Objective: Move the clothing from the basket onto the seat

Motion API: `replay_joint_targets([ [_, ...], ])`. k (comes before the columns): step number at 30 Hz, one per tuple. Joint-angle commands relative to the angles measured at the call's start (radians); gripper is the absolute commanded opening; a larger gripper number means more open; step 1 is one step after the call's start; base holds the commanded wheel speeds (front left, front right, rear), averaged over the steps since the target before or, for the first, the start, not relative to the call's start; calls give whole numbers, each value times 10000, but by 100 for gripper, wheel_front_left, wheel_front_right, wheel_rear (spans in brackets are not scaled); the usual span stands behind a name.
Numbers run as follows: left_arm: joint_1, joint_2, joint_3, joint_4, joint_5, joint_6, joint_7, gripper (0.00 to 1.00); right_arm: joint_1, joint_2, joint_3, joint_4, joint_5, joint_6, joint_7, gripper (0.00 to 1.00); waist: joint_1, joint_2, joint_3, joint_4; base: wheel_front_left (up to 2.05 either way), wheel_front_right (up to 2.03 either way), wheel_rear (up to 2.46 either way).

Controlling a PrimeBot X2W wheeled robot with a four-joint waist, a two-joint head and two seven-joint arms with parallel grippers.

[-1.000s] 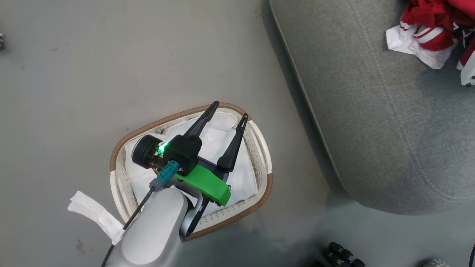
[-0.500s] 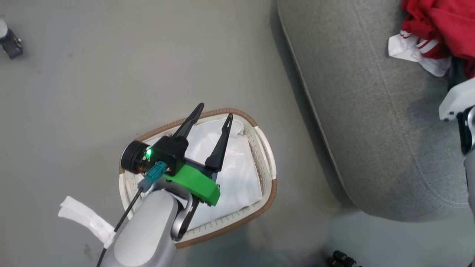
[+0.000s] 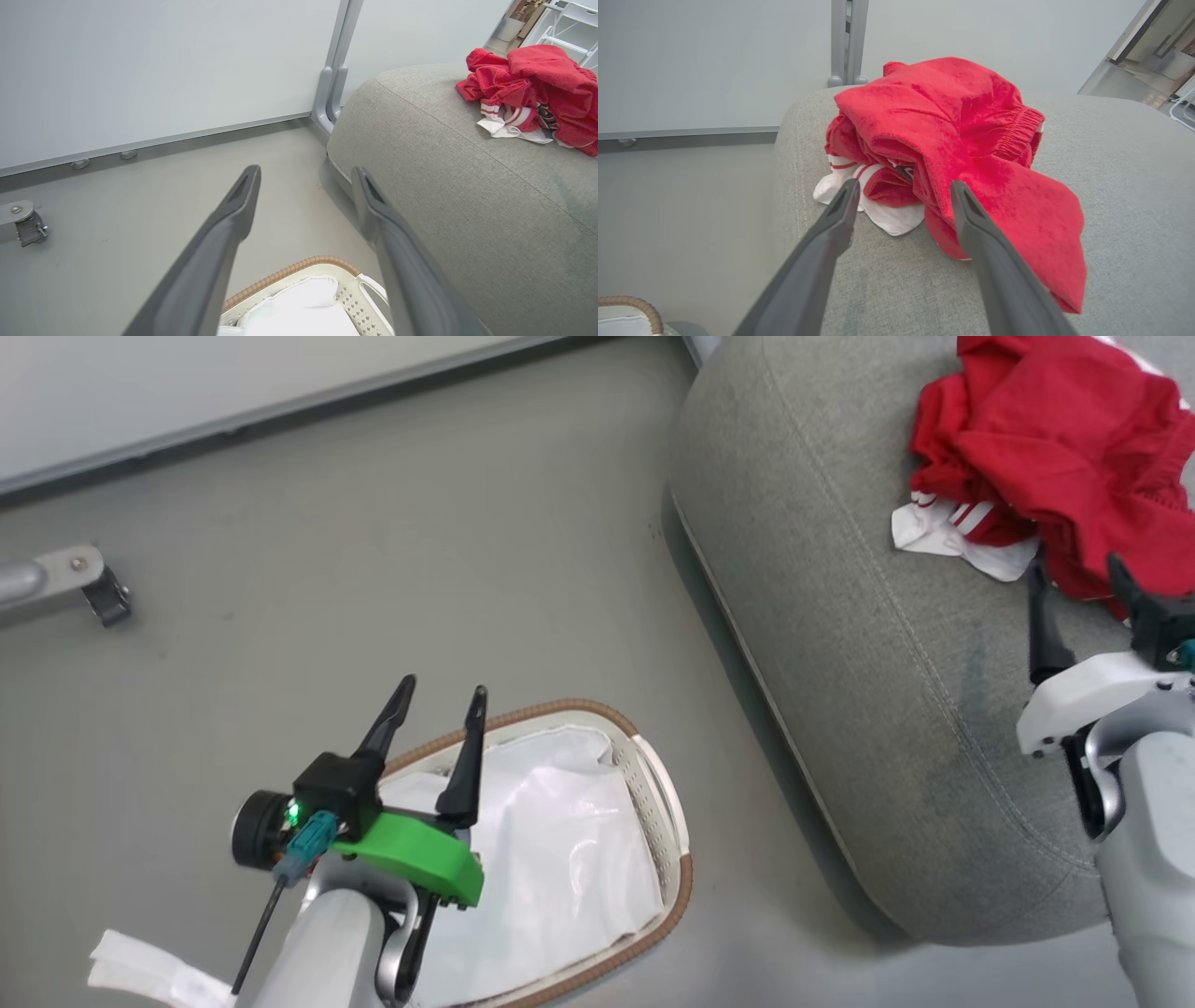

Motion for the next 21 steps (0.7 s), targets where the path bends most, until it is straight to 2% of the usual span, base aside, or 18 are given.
replay_joint_targets([
  [1, 266, 4, 192, 5, 116, -30, -6, 100, 257, 46, 146, -169, 184, -14, -16, 100, 1, 64, -660, 173, 0, 0, 0],
  [9, 1110, -88, 1690, -234, 707, 320, -6, 100, 1088, 845, 969, -1069, 1004, -14, -17, 100, 1, 64, -1325, 837, 0, 0, 0],
  [15, 1660, -121, 2493, -424, 1098, 604, -5, 100, 1669, 1407, 1041, -1688, 1175, -14, -17, 100, 1, 64, -1710, 1316, 0, 0, 0],
  [21, 2052, -135, 3061, -529, 1288, 799, -6, 100, 2248, 1704, 1256, -2049, 977, -14, -17, 100, 1, 64, -1973, 1576, 0, 0, 0],
])
